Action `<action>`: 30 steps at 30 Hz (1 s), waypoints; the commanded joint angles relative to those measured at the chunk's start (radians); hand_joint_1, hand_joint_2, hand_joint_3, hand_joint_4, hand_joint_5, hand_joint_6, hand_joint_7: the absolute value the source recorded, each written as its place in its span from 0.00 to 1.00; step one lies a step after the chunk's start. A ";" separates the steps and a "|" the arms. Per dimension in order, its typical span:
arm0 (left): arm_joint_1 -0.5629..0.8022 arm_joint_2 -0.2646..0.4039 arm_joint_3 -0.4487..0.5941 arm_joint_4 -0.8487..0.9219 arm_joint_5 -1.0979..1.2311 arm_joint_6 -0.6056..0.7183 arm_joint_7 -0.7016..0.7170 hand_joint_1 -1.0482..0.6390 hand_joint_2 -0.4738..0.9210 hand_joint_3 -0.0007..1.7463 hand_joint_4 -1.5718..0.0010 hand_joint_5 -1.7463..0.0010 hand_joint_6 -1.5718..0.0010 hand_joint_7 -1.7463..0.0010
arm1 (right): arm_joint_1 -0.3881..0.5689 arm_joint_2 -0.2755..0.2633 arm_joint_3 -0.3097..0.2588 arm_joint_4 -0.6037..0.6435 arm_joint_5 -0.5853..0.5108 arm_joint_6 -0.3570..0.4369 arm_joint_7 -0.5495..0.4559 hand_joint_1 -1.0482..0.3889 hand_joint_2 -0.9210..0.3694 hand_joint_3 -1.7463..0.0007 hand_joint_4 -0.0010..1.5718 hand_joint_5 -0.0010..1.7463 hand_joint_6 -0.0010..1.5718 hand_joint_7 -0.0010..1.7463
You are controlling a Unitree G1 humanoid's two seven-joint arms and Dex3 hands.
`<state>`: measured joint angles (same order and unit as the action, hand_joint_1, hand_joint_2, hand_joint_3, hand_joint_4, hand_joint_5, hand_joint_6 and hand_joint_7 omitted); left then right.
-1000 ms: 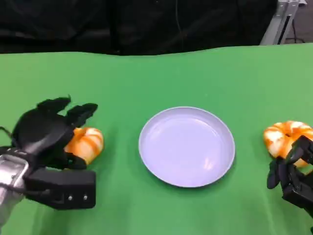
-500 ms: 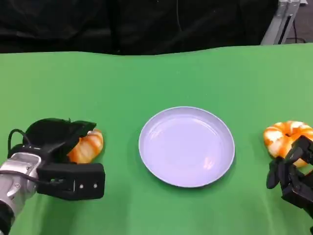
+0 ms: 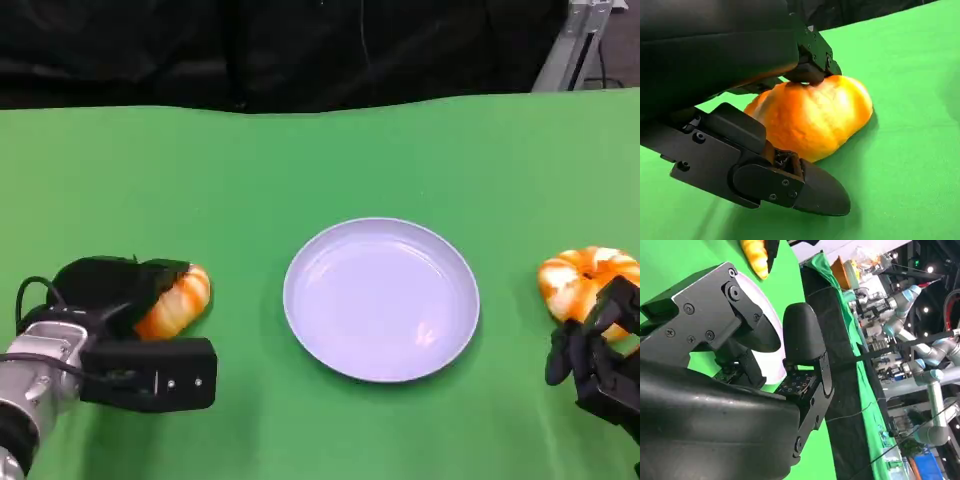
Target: Grasp the bread from the table and place it into the plate.
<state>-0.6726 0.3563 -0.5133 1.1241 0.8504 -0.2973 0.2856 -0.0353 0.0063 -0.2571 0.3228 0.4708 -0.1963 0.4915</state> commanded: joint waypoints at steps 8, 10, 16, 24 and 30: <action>-0.019 -0.016 -0.003 0.090 -0.076 -0.048 0.027 0.37 1.00 0.06 0.53 0.95 0.60 0.97 | 0.004 -0.005 -0.012 0.001 0.009 -0.015 0.009 0.71 0.41 0.16 0.58 1.00 0.48 0.96; -0.014 -0.021 -0.004 0.099 -0.085 -0.063 0.064 0.44 1.00 0.06 0.43 0.92 0.54 0.95 | 0.005 -0.005 -0.013 -0.003 0.011 -0.011 0.009 0.71 0.40 0.16 0.58 1.00 0.49 0.96; -0.012 -0.032 0.006 0.124 -0.122 -0.106 0.091 0.52 1.00 0.16 0.64 0.14 0.30 0.81 | 0.008 -0.008 -0.013 -0.007 0.003 -0.013 0.002 0.71 0.40 0.16 0.58 1.00 0.49 0.96; -0.010 -0.029 0.012 0.120 -0.144 -0.143 0.145 0.53 1.00 0.18 0.65 0.00 0.70 0.01 | 0.008 -0.009 -0.015 -0.011 0.007 -0.005 0.001 0.72 0.39 0.15 0.58 1.00 0.49 0.96; -0.014 -0.023 0.007 0.092 -0.140 -0.171 0.208 0.53 1.00 0.17 0.65 0.00 0.70 0.00 | 0.011 -0.011 -0.014 -0.016 0.003 0.002 -0.008 0.71 0.40 0.15 0.58 1.00 0.49 0.96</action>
<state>-0.6965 0.3223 -0.5024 1.2331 0.7049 -0.4431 0.4558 -0.0346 0.0062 -0.2631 0.3219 0.4709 -0.1982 0.4920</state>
